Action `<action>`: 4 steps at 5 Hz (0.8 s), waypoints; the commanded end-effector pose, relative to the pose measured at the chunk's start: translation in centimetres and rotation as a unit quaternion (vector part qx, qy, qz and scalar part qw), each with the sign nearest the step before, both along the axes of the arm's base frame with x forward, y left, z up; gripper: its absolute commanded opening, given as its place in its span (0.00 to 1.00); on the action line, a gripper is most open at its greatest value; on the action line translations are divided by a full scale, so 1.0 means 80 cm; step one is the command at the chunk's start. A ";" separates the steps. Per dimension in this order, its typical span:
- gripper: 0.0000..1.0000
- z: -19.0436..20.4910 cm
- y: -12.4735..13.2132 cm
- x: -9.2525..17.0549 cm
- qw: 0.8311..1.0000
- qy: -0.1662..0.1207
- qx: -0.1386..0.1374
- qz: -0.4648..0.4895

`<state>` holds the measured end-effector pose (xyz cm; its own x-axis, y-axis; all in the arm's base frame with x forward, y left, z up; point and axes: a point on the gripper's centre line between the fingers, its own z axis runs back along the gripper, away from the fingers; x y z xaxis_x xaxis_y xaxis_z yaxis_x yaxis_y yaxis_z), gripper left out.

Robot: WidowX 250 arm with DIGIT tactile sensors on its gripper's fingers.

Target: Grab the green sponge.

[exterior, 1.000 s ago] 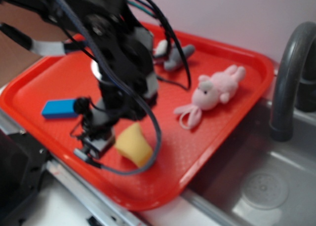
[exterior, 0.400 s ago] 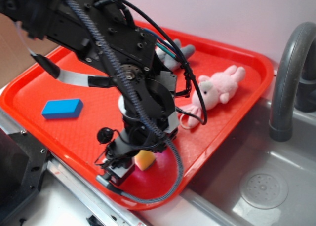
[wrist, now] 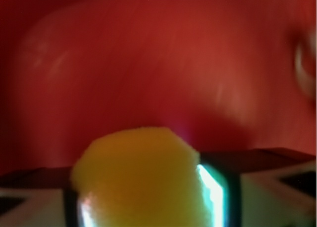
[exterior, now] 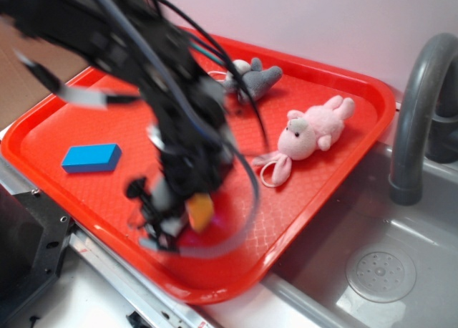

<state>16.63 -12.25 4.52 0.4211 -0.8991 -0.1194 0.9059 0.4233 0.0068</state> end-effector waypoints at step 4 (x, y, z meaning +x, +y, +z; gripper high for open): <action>0.00 0.219 0.078 0.030 0.804 -0.155 0.005 0.575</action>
